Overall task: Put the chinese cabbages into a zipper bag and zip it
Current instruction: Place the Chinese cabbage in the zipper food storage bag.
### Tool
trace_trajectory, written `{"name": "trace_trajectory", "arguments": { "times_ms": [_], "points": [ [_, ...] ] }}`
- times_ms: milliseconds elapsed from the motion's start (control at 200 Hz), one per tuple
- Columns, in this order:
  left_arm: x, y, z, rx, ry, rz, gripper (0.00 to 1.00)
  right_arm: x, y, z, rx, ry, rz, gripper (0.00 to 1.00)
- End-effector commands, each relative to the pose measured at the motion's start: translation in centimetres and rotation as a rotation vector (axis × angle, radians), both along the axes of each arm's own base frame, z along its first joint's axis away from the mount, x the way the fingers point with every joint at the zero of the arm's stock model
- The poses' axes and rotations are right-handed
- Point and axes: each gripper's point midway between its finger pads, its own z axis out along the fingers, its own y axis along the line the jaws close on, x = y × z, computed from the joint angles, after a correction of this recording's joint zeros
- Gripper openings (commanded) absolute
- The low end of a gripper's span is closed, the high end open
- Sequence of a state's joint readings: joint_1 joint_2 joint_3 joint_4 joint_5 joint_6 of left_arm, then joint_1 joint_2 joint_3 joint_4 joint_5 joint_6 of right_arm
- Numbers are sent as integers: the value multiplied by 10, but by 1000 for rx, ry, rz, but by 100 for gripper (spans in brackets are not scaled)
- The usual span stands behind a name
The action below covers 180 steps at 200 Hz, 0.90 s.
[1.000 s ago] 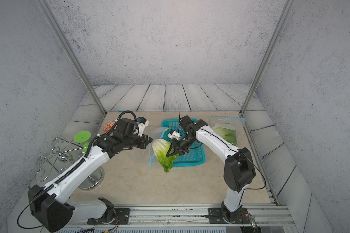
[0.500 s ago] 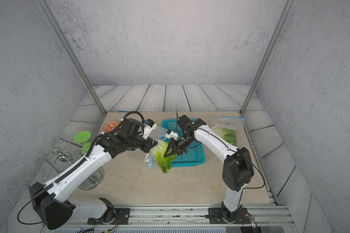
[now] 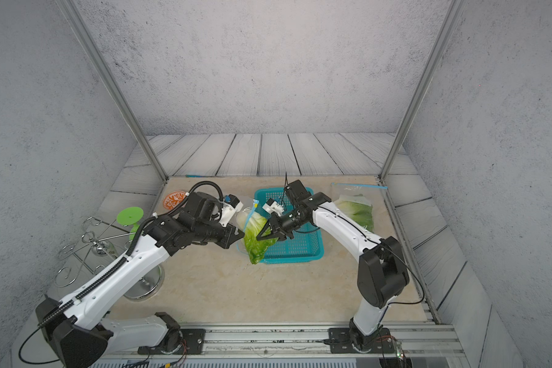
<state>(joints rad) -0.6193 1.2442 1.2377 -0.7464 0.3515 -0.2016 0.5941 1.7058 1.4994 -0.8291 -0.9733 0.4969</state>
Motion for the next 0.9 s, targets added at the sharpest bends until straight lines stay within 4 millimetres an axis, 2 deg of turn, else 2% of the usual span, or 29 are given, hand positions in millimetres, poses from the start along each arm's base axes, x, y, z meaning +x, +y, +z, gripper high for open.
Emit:
{"name": "trace_trajectory", "arguments": {
  "times_ms": [0, 145, 270, 420, 505, 656, 726, 821, 896],
  "points": [
    [4, -13, 23, -53, -46, -32, 0, -14, 0, -13, -118, -107, 85, 0],
    [9, -10, 19, -10, -56, -30, 0, -21, -25, -42, -315, -190, 147, 0],
    [13, -6, 12, 27, -54, -16, 0, -26, -38, -47, -362, -274, 191, 0],
    [20, -3, 14, 40, -70, 6, 0, -41, -27, -29, -251, -358, 231, 0],
    [20, -7, 16, 20, -63, 1, 0, -40, -26, -19, -224, -392, 218, 0],
    [4, -28, 17, -63, -10, -54, 0, -32, -9, -2, -143, -399, 194, 0],
    [-6, -35, 12, -75, 18, -82, 0, -25, -1, -1, -127, -357, 179, 0],
    [-16, -27, 2, -28, 27, -100, 0, -12, -5, 0, -62, -237, 107, 0],
    [-23, -14, -9, 35, 20, -111, 0, -6, -8, 19, 75, -166, 52, 0]
  ]
}}
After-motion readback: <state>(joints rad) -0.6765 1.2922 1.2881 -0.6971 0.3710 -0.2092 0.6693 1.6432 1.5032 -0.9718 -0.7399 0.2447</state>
